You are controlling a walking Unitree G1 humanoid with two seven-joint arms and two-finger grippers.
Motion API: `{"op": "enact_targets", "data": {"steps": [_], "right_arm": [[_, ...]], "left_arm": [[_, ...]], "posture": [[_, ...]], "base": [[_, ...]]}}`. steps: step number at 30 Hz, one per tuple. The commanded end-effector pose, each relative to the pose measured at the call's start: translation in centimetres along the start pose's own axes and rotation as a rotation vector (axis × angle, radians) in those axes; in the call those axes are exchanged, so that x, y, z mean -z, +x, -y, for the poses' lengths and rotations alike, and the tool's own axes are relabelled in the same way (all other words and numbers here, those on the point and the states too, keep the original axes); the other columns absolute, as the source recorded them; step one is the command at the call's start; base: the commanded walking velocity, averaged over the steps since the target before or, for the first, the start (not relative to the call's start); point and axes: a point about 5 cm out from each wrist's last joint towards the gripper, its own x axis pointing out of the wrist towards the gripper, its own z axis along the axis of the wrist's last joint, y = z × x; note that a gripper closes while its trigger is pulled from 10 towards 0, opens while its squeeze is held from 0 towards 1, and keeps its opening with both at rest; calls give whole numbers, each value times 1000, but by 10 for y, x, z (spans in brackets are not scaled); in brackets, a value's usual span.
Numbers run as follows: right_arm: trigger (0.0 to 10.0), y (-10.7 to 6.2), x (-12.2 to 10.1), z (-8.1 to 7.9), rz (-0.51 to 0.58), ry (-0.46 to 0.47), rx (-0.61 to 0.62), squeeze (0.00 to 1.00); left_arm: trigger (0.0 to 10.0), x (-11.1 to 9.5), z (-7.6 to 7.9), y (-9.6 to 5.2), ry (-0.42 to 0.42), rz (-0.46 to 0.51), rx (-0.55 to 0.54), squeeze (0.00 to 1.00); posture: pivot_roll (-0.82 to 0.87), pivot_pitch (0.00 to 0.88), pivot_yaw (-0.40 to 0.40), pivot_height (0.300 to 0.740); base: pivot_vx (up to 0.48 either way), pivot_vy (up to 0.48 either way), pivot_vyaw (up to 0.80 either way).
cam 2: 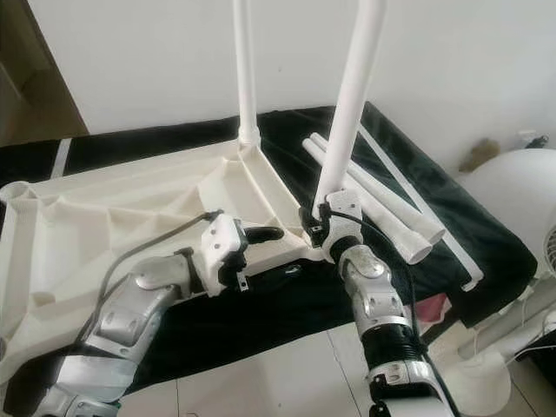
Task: Building children table
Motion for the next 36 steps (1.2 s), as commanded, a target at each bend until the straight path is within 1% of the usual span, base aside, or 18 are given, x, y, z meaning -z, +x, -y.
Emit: {"op": "enact_targets", "data": {"steps": [1,3,4,5,7,8,9,11,14,16,18,23,32,33,34,35,36], "right_arm": [[10000,-6,14,7,-75,36,107,0],[10000,-9,16,0,-89,67,208,0],[10000,-9,17,-9,-91,96,251,0],[10000,-9,17,-9,-91,96,251,0],[10000,-9,17,-22,-88,132,299,0],[10000,-9,16,-30,-85,154,292,0],[10000,-9,16,-30,-85,154,292,0],[10000,-9,14,-38,-77,174,276,0],[10000,-10,13,-34,-73,174,273,0],[10000,-10,12,-27,-79,173,284,0],[10000,-11,12,-23,-86,167,299,0],[10000,-13,12,-16,-84,129,326,0],[10000,-15,12,-20,-72,134,332,0],[10000,-15,11,-21,-70,137,332,396],[10000,-15,10,-25,-60,167,296,1000],[10000,-15,9,-27,-52,186,275,1000],[10000,-15,9,-27,-52,186,275,1000]], "left_arm": [[10000,1,-3,0,1,-12,-28,0],[10000,2,-5,-1,3,-15,-32,0],[10000,2,-5,-1,3,-16,-35,0],[10000,2,-5,-1,3,-16,-35,0],[10000,2,-5,-2,4,-17,-36,0],[10000,2,-5,-2,3,-15,-35,0],[10000,2,-5,-2,3,-15,-35,0],[10000,2,-4,-1,2,-14,-33,0],[10000,2,-4,-1,2,-15,-34,0],[10000,2,-5,-2,3,-15,-33,0],[10000,2,-5,-2,5,-15,-33,0],[10000,2,-5,-1,6,-14,-29,0],[10000,0,-5,0,-3,0,-33,0],[10000,0,-5,0,-4,2,-35,0],[10000,0,-5,-1,-4,2,-35,0],[10000,-1,-5,-1,-5,2,-35,0],[10000,-1,-5,-1,-5,2,-35,0]], "posture": [[-68,0,-5,740],[-69,0,-7,740],[-69,0,-7,740],[-69,0,-7,740],[-67,0,-7,740],[-65,0,-8,740],[-65,0,-8,740],[-64,0,-8,740],[-65,0,-8,740],[-65,0,-8,740],[-65,0,-8,740],[-69,0,-7,740],[-68,0,-8,740],[-68,0,-8,740],[-63,0,-8,740],[-63,0,-8,740],[-63,0,-8,740]], "base": [[0,0,0],[0,0,0],[0,0,0],[0,0,0],[0,0,0],[0,0,0],[0,0,0],[0,0,0],[0,0,0],[0,0,0],[0,0,0],[0,0,0],[0,0,0],[0,0,0],[0,0,0],[0,0,0],[0,0,0]]}}
